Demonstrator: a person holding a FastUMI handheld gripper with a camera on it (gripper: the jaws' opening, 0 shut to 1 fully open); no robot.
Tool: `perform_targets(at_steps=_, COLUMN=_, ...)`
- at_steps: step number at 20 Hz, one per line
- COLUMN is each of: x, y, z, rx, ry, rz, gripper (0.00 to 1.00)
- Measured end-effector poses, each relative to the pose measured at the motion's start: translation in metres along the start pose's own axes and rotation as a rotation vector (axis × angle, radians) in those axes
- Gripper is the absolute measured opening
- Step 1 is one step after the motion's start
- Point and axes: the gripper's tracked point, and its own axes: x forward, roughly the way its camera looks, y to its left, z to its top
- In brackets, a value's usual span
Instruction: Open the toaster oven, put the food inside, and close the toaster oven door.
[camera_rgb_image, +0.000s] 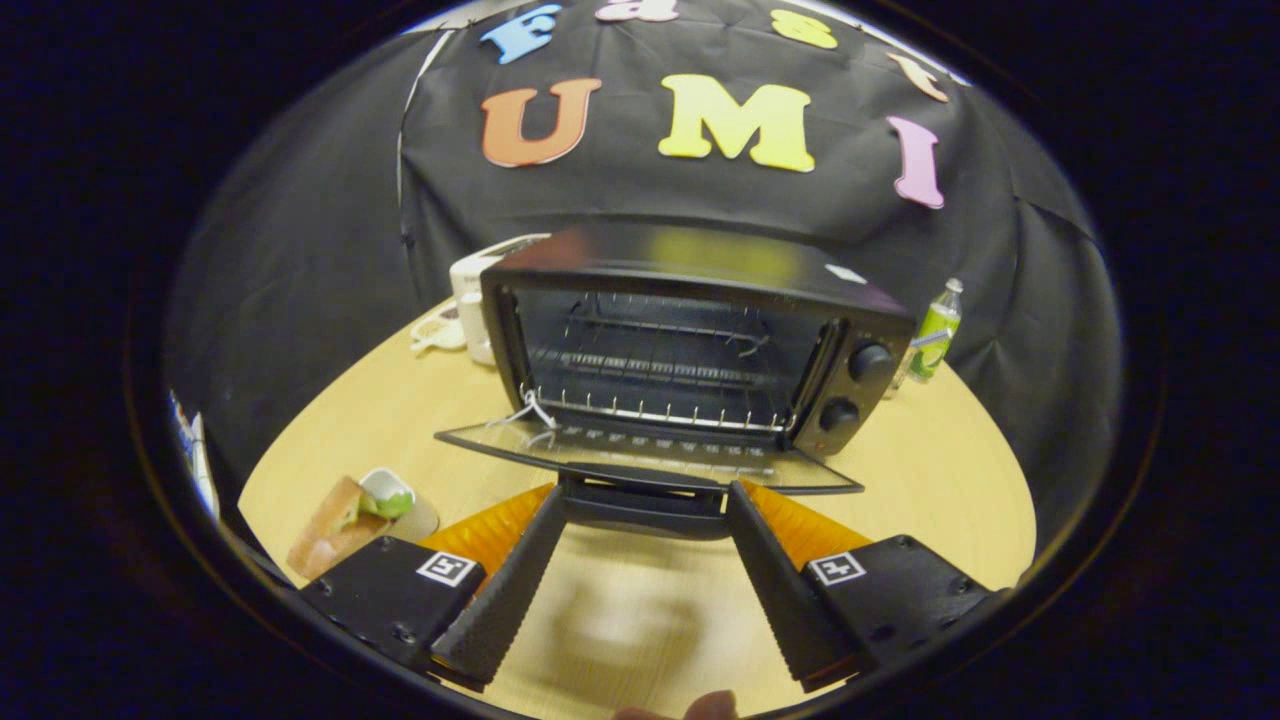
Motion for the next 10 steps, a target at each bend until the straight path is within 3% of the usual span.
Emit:
perform_targets(at_steps=5, x=-0.011, y=-0.004, z=-0.019, rx=0.027, ry=0.077, rz=0.024, gripper=1.00)
perform_targets(at_steps=10, x=-0.066, y=-0.005, z=0.021, rx=0.027, ry=0.021, rz=0.102, gripper=1.00)
